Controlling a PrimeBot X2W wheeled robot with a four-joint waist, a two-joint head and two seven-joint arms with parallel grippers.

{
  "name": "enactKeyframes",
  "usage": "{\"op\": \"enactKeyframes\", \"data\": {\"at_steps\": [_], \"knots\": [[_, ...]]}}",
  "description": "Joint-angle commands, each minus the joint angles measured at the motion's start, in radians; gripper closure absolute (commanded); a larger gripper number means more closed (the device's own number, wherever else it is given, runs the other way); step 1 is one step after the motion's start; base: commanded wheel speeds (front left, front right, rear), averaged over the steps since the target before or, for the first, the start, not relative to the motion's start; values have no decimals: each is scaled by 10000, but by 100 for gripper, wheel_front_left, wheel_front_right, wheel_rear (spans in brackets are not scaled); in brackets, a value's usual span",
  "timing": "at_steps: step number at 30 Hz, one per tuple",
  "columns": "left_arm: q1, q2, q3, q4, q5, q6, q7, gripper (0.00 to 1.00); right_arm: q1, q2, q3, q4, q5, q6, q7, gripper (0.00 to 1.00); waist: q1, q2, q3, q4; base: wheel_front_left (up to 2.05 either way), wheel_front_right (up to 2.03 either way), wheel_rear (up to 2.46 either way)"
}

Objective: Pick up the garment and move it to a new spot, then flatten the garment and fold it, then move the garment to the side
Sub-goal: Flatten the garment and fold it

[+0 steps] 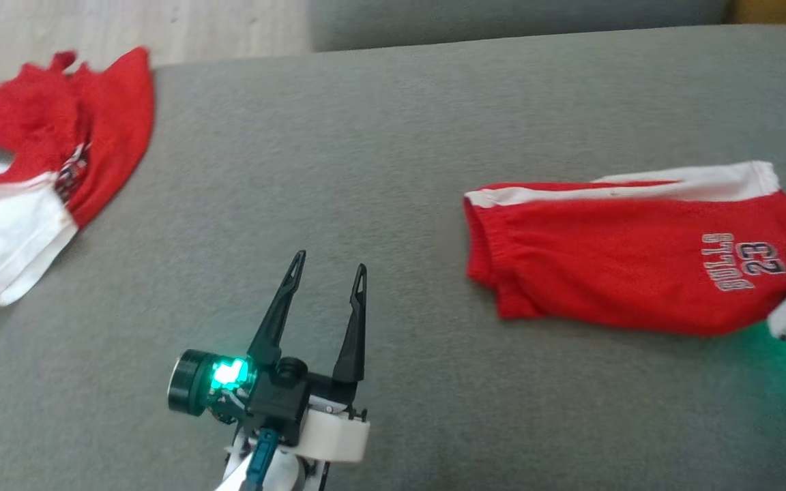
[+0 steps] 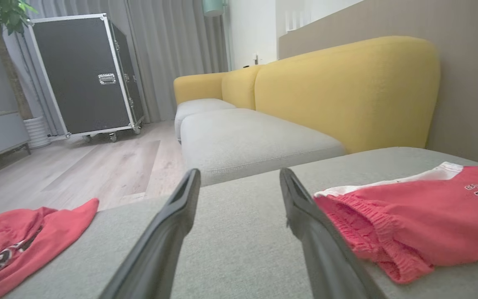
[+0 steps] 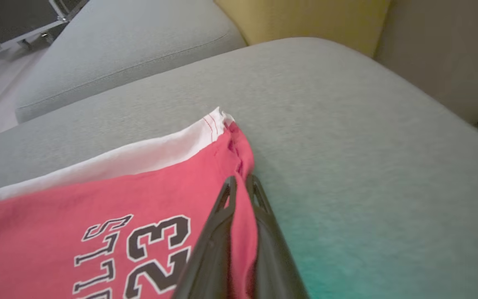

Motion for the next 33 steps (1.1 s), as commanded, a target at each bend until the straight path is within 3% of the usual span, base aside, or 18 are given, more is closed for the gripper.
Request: {"op": "enactKeyframes", "data": {"at_steps": [1,7,12,18,24,25,27,33], "knots": [[-169,119,434,-305,35,49,-46,0,88,-498,-43,-347,-275,-7,-136,100,0,-1,-134,-251,0,0,0],[-150,223,442,-247,285,146,-49,0,688,-466,-1801,-3147,-1589,-7,-139,100,0,-1,-247,-429,0,0,0],[-42,217,438,-141,251,87,-50,0,1452,383,-2709,-5494,-3119,-7,-140,100,0,-1,-376,-357,0,0,0],[3,150,365,55,62,-136,-50,0,1920,1300,-1288,-6647,-4402,-7,-140,100,0,-1,-450,-112,0,0,0],[31,16,343,213,-67,-264,-50,0,1821,2140,804,-6589,-4625,-7,33,100,0,-1,-527,147,0,0,0],[36,-13,327,245,-85,-295,-50,0,1818,2224,1091,-6488,-4592,-7,93,91,0,-1,-564,195,0,0,0],[67,-64,337,279,-128,-324,-50,0,1839,2356,1503,-6351,-4390,-7,129,0,0,-1,-642,268,0,0,0],[286,-67,458,316,-194,-334,-51,0,2129,2055,1531,-6334,-4075,-7,-50,0,0,-1,-943,364,0,0,0]]}}
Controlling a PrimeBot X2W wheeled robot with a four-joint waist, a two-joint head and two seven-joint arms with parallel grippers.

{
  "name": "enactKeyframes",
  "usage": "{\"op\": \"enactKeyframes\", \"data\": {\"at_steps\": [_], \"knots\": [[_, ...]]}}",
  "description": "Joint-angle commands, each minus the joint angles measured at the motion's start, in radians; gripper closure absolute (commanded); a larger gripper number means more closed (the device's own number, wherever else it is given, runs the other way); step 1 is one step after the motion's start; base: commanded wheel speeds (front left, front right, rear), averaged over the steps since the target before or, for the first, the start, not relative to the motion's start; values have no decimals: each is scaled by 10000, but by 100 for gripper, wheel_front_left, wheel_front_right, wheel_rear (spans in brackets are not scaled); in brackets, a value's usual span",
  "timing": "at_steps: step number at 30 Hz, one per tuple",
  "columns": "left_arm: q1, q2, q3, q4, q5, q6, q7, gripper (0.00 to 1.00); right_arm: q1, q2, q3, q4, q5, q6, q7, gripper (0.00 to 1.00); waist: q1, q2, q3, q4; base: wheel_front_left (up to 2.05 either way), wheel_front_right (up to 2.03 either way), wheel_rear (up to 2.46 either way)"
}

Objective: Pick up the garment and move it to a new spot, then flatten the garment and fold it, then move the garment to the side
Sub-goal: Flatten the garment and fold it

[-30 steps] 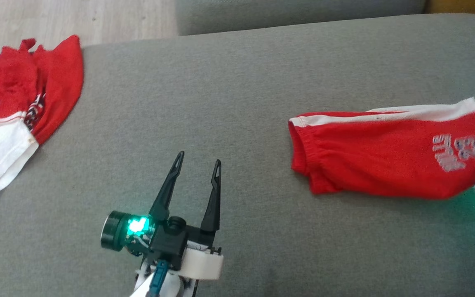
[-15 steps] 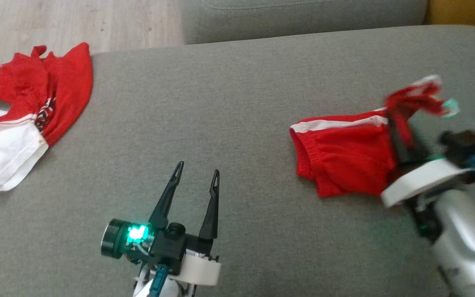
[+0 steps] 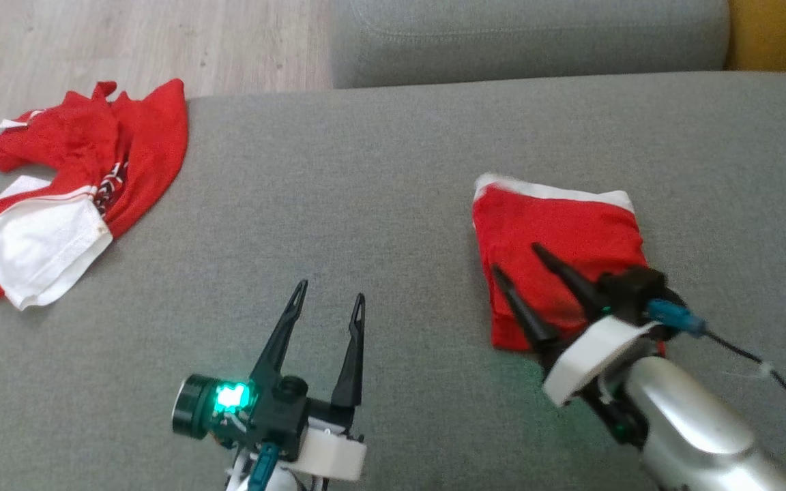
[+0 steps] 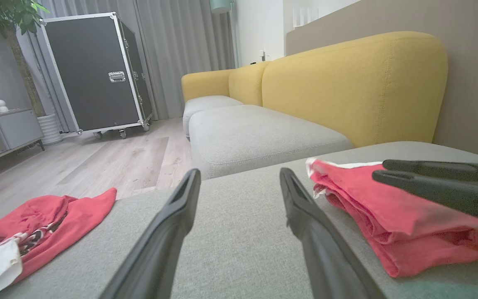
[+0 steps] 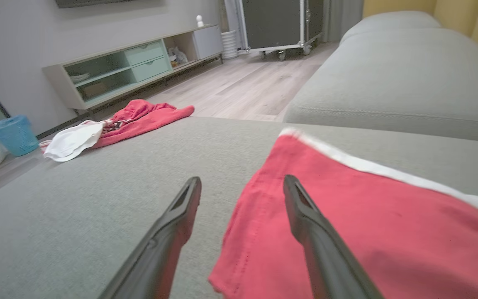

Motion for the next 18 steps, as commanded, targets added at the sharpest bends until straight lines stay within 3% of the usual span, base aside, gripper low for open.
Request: {"op": "enactKeyframes", "data": {"at_steps": [1,6,11,18], "knots": [[-16,18,447,-262,-77,22,-51,0,219,-289,-334,-312,33,-7,-179,0,0,0,-184,42,0,0,0],[247,63,573,-359,-96,63,-51,0,762,-496,-1370,-612,-105,-7,-232,0,0,0,-464,29,0,0,0],[835,104,1085,-771,-271,206,-51,0,1897,-475,-3182,-1894,-965,-7,-241,0,0,0,-865,-163,0,0,0],[2311,-63,2312,-1350,-485,284,-51,0,3975,62,-4947,-3640,-2136,-7,-243,0,0,0,-1313,-425,0,0,0]]}}
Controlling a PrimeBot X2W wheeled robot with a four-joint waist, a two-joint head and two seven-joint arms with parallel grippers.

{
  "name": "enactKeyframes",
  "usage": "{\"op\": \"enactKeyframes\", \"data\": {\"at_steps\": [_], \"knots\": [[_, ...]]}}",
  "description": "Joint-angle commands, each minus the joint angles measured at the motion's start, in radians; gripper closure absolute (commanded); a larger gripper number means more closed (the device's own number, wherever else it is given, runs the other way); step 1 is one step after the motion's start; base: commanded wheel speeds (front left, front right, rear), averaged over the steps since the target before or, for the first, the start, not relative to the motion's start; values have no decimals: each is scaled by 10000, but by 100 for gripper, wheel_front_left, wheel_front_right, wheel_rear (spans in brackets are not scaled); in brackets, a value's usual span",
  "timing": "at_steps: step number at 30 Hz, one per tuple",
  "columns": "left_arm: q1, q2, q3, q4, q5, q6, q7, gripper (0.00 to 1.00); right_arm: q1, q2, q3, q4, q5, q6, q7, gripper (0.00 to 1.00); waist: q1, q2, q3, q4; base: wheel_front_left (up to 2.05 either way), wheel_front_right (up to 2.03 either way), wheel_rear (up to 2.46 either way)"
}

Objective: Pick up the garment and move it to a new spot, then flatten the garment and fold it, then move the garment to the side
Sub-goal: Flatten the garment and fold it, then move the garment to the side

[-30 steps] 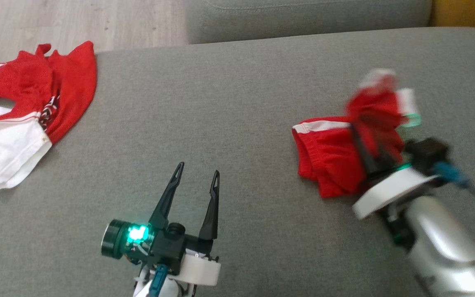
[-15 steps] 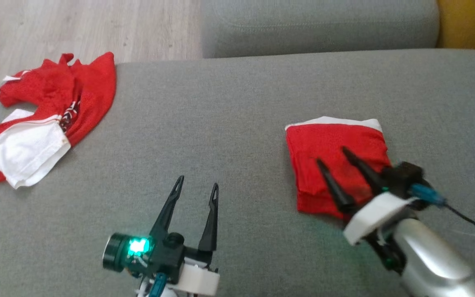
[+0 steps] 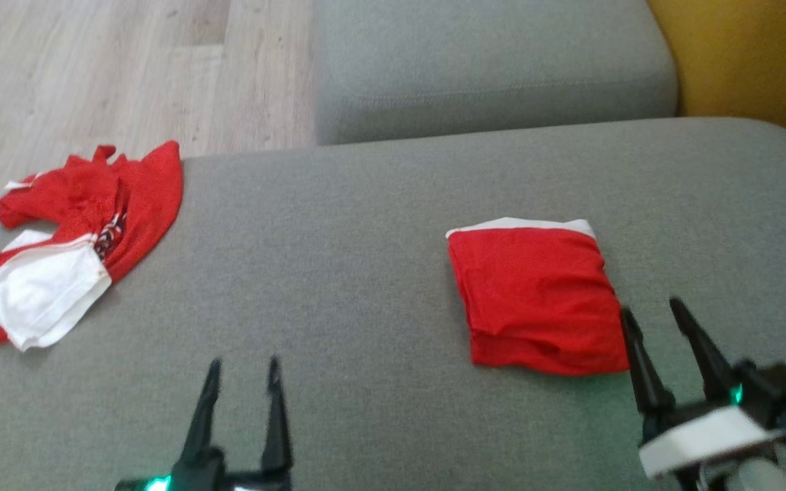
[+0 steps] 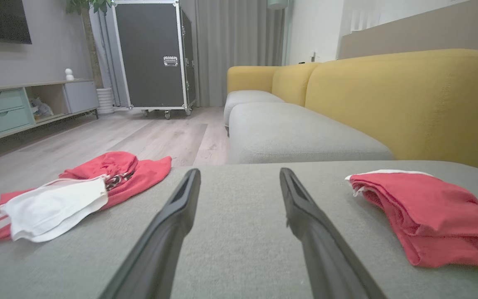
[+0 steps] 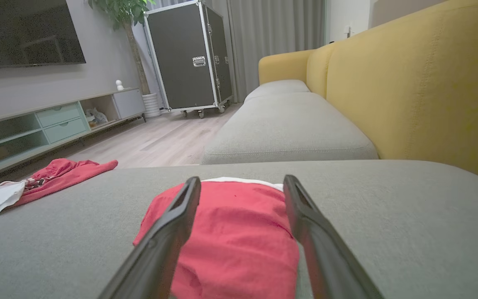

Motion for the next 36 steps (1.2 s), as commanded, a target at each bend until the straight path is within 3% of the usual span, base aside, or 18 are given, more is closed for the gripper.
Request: {"op": "enactKeyframes", "data": {"at_steps": [1,7,18,36], "knots": [[-27,-102,574,-380,21,-33,-53,0,27,-40,-10,-486,-184,-7,-136,0,2,-1,-136,-57,0,0,0],[933,-494,1620,-580,344,-585,-53,0,984,71,-280,-880,-905,-7,-136,0,2,-1,-335,-32,0,0,0],[1304,-917,2504,-278,1115,-1640,-53,0,1264,332,-297,-808,-1145,-7,-137,0,2,-1,-463,63,0,0,0],[1330,-1207,2916,-13,1609,-2173,-53,0,1212,378,-294,-561,-1179,-7,-137,0,2,-1,-513,-41,0,0,0]]}}
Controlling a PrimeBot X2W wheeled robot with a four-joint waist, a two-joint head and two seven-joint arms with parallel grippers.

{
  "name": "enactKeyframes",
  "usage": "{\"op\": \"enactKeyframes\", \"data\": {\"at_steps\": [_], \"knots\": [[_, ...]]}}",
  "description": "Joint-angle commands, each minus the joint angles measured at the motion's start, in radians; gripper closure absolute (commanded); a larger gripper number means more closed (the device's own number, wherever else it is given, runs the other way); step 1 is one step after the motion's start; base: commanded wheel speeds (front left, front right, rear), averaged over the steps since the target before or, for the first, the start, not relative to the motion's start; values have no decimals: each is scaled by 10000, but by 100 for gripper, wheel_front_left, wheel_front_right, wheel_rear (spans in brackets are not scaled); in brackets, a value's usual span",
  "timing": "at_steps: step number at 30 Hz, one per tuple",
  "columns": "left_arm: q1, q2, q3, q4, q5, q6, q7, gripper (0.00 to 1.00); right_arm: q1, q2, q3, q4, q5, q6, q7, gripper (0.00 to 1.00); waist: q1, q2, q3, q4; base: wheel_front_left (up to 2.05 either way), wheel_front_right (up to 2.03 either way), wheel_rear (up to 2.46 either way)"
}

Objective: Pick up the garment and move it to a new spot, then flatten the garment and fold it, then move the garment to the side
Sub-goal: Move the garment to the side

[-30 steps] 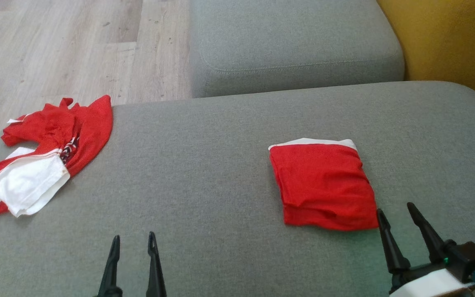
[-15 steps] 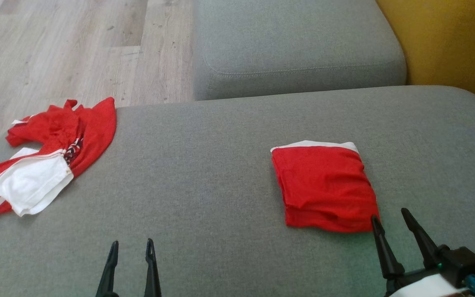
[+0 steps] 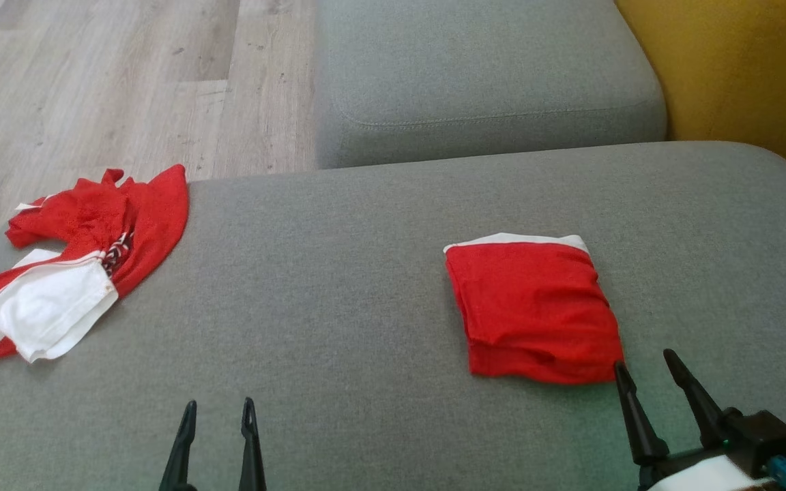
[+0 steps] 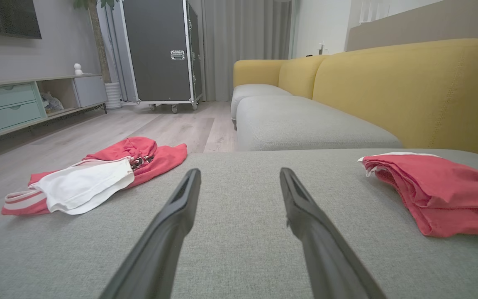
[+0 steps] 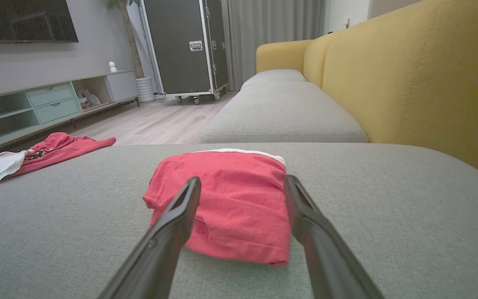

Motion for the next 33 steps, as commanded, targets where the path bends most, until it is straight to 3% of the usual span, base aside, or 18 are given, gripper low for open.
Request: {"op": "enactKeyframes", "data": {"at_steps": [1,13,20,26,33], "knots": [[-336,-116,387,-274,103,-49,-53,0,-293,-92,138,-277,-79,-7,-137,0,0,-1,8,-3,0,0,0],[-699,-142,81,-347,-81,-121,-53,0,-788,-188,-396,76,-44,-7,-137,0,0,-1,664,62,0,0,0],[-1019,-143,-270,-289,-524,3,-53,0,-2336,-733,25,1574,829,-7,-17,0,0,-1,1280,3,0,0,0],[-1549,-144,-703,-319,-455,163,-53,0,-4043,-1188,429,2903,1904,-7,1259,0,0,-1,1794,8,0,0,0],[-1998,-144,-1127,-291,-290,418,-53,0,-4997,-1106,1491,4381,3281,-7,2574,0,0,-1,2153,96,0,0,0]]}}
